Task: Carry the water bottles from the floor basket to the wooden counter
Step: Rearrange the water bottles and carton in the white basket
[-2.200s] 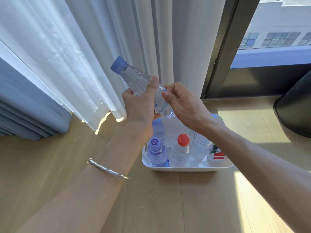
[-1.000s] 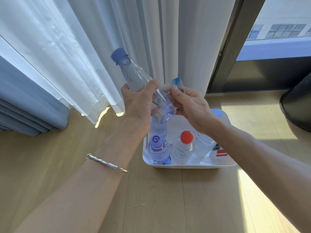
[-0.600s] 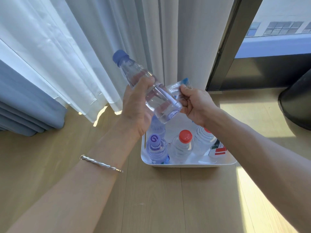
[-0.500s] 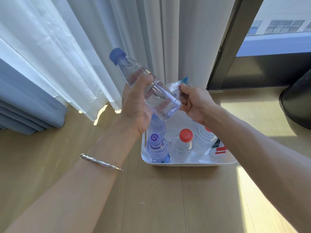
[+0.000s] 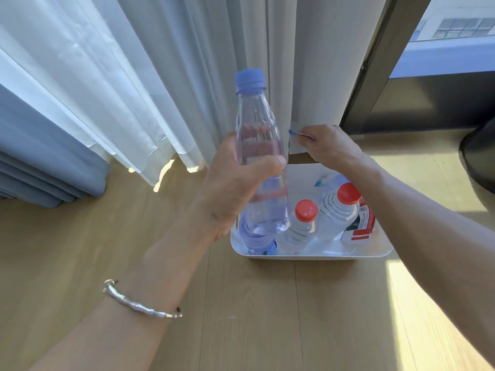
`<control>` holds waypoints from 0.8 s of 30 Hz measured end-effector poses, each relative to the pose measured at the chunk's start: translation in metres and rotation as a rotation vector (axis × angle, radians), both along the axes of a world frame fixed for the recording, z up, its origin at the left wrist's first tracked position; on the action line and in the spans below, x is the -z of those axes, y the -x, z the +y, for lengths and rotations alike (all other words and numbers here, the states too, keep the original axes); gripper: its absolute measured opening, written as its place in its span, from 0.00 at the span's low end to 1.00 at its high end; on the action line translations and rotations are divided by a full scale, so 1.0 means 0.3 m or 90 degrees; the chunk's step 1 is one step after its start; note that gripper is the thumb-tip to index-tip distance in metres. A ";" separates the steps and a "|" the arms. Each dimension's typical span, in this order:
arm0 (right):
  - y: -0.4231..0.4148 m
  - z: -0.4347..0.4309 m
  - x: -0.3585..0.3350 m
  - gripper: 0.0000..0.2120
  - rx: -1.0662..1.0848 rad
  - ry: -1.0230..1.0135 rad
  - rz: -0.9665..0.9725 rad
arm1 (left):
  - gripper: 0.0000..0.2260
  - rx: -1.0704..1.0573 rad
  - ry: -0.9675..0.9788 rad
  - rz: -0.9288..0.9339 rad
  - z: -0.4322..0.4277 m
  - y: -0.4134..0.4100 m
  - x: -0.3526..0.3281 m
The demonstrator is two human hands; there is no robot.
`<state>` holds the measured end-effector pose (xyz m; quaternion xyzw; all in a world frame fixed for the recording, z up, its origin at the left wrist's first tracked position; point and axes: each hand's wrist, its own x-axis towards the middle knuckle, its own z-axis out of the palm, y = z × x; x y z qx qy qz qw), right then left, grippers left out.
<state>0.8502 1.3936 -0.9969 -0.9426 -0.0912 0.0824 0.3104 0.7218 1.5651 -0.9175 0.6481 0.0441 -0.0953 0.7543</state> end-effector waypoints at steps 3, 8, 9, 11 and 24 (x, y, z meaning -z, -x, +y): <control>-0.025 -0.011 0.019 0.12 -0.017 0.023 -0.003 | 0.22 -0.003 -0.013 0.003 0.009 0.025 -0.005; -0.051 -0.038 0.056 0.14 -0.032 0.041 0.011 | 0.21 -0.013 -0.031 0.009 0.026 0.049 -0.011; -0.053 -0.034 0.057 0.13 -0.049 0.048 0.021 | 0.20 -0.013 -0.026 0.012 0.023 0.052 -0.011; -0.053 -0.018 0.054 0.13 -0.093 0.070 0.034 | 0.22 -0.009 -0.022 0.019 0.013 0.054 -0.011; -0.025 -0.015 0.103 0.30 -0.217 0.333 0.176 | 0.20 0.003 0.000 0.024 -0.027 0.043 -0.015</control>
